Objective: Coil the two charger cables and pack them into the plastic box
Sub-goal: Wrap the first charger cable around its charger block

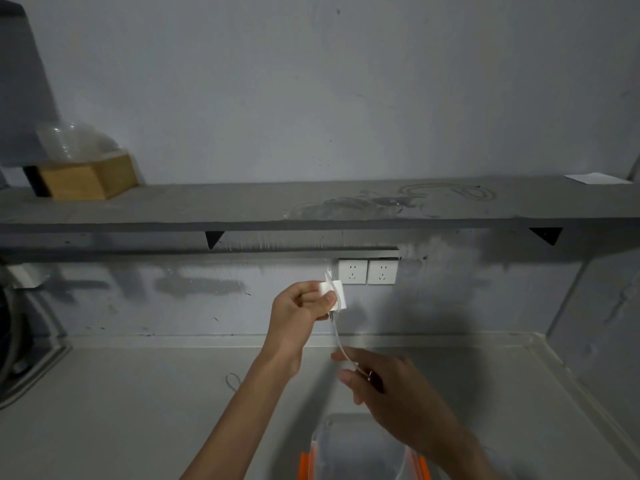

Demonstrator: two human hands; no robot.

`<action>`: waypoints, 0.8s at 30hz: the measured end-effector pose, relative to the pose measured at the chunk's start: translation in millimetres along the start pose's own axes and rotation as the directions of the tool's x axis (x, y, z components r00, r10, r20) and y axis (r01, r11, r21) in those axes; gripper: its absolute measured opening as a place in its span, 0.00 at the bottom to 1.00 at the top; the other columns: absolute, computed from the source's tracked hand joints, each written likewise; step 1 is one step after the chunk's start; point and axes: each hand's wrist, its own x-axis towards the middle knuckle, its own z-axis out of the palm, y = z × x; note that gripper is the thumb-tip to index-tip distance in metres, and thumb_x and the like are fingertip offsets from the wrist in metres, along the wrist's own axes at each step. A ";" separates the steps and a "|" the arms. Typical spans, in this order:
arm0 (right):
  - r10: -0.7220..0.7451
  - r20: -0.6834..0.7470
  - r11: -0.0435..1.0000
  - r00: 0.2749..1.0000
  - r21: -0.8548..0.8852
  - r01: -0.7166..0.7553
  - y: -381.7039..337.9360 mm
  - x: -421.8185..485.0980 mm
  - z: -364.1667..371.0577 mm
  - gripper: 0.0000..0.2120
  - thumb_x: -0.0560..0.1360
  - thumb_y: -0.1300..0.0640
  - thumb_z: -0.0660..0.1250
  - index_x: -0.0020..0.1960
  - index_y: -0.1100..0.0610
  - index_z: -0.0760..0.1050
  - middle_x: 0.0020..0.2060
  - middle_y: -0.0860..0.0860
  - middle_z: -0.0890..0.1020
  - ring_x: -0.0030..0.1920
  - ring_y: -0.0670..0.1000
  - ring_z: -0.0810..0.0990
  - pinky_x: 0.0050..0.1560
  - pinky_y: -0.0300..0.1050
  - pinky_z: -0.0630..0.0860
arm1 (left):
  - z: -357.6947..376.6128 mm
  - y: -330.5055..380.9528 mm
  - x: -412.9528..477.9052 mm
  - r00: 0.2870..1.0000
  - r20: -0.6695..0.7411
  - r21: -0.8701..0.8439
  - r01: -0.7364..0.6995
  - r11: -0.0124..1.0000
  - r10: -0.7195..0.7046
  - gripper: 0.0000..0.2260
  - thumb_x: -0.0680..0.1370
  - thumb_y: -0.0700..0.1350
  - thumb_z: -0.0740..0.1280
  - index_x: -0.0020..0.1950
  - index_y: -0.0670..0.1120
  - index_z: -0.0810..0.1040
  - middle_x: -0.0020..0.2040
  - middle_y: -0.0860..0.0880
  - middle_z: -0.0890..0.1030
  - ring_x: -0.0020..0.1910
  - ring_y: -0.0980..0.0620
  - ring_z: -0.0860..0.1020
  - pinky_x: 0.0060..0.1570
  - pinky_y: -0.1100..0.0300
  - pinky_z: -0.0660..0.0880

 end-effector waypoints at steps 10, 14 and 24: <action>-0.600 -0.185 0.718 0.779 -0.554 0.421 -6.2 35.4 -90.5 0.06 0.75 0.47 0.68 0.46 0.44 0.84 0.41 0.40 0.85 0.39 0.45 0.82 0.34 0.43 0.77 | 11.2 4.3 -46.1 0.924 0.280 0.373 -0.356 0.857 0.262 0.15 0.74 0.33 0.68 0.56 0.50 0.79 0.51 0.52 0.79 0.49 0.55 0.77 0.49 0.64 0.75; -0.587 -0.261 0.793 0.767 -0.378 0.478 -7.7 52.1 -103.9 0.06 0.74 0.50 0.70 0.47 0.48 0.85 0.41 0.44 0.86 0.41 0.45 0.84 0.38 0.48 0.79 | 10.5 21.6 -58.4 0.871 0.326 0.427 -0.482 0.765 0.367 0.15 0.76 0.34 0.66 0.57 0.51 0.76 0.52 0.56 0.76 0.52 0.58 0.74 0.52 0.69 0.71; -0.031 -0.150 0.885 0.988 0.456 0.097 20.3 78.8 -36.2 0.14 0.78 0.57 0.65 0.35 0.49 0.81 0.21 0.44 0.75 0.22 0.41 0.68 0.24 0.32 0.65 | 1.0 47.4 -43.8 0.936 0.255 0.097 -0.275 0.957 0.243 0.14 0.73 0.32 0.71 0.54 0.46 0.82 0.36 0.52 0.80 0.39 0.55 0.79 0.43 0.67 0.77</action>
